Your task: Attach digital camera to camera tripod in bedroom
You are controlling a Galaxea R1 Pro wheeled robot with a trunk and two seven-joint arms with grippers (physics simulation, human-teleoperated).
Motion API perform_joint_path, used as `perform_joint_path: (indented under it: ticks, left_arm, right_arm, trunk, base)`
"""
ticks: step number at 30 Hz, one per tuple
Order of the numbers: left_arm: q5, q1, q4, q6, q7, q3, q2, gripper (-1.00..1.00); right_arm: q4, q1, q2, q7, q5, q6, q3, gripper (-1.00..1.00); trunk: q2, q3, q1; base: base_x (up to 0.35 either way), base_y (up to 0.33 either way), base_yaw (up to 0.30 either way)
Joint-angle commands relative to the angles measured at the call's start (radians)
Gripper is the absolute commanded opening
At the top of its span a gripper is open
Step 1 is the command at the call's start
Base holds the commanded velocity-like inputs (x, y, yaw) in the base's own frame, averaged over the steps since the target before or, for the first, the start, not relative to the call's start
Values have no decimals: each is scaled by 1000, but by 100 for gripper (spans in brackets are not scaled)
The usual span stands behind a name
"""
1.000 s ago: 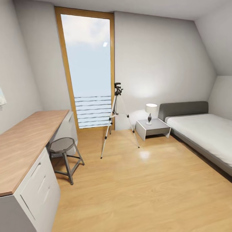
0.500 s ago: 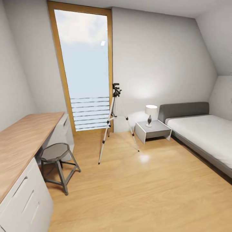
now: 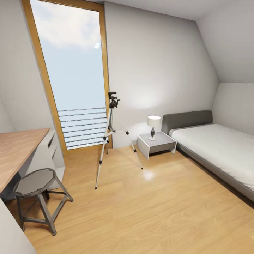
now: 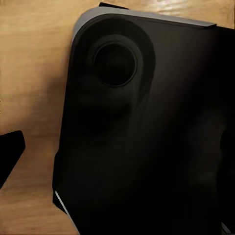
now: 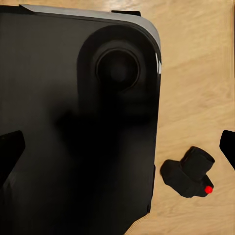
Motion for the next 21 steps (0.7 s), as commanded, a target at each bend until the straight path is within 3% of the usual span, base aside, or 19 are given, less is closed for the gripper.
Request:
perform_joint_path:
  ticks: [1,12,21]
  left_arm:
    - [6,0,-1,-2,0,0,0,100]
    - [6,0,-1,-2,1,1,0,100]
    - [6,0,0,-2,1,2,0,100]
  right_arm:
    - [1,-1,0,-1,1,-3,1,100]
    - [1,-1,0,-1,1,-4,1,100]
    - [1,-1,0,-2,1,-4,1,100]
  trunk:
    - [0,-1,1]
    - [0,-1,1]
    - [0,-1,1]
  base:
    - [321,0,-243]
    - [321,0,-239]
    - [321,0,-77]
